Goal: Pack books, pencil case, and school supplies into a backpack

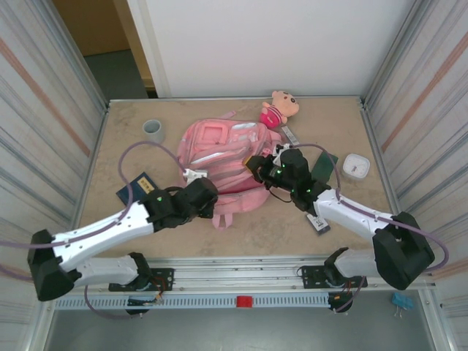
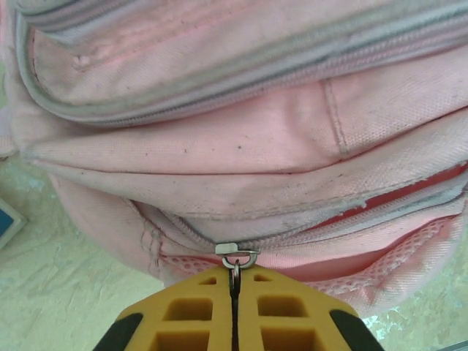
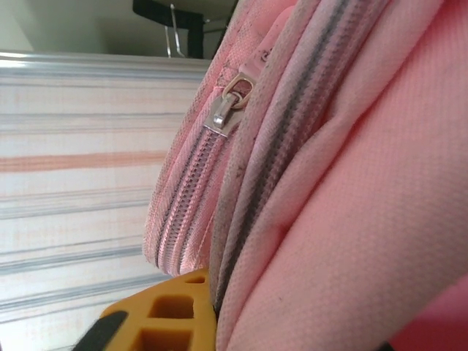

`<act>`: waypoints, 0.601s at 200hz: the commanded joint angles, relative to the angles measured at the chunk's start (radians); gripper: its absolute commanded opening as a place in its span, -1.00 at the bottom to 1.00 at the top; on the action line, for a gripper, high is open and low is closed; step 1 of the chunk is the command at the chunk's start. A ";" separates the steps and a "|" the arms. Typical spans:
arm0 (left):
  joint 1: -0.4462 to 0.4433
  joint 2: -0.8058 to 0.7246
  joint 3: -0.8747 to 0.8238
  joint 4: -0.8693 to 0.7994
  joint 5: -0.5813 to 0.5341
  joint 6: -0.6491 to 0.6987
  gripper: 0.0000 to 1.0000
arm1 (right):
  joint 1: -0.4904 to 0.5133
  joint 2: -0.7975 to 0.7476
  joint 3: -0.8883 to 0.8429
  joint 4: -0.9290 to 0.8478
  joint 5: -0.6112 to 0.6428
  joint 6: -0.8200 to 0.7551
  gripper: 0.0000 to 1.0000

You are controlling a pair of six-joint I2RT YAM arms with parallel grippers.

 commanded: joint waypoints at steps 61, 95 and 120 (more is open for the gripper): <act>0.041 -0.042 -0.055 0.339 0.194 0.127 -1.00 | 0.206 0.047 -0.070 0.263 0.159 0.110 0.30; 0.041 -0.039 -0.049 0.276 0.168 0.113 -1.00 | 0.201 0.047 -0.071 0.250 0.171 0.094 -0.40; 0.049 -0.070 -0.064 0.180 0.096 0.113 -1.00 | 0.141 -0.032 -0.058 0.112 0.126 0.011 -0.81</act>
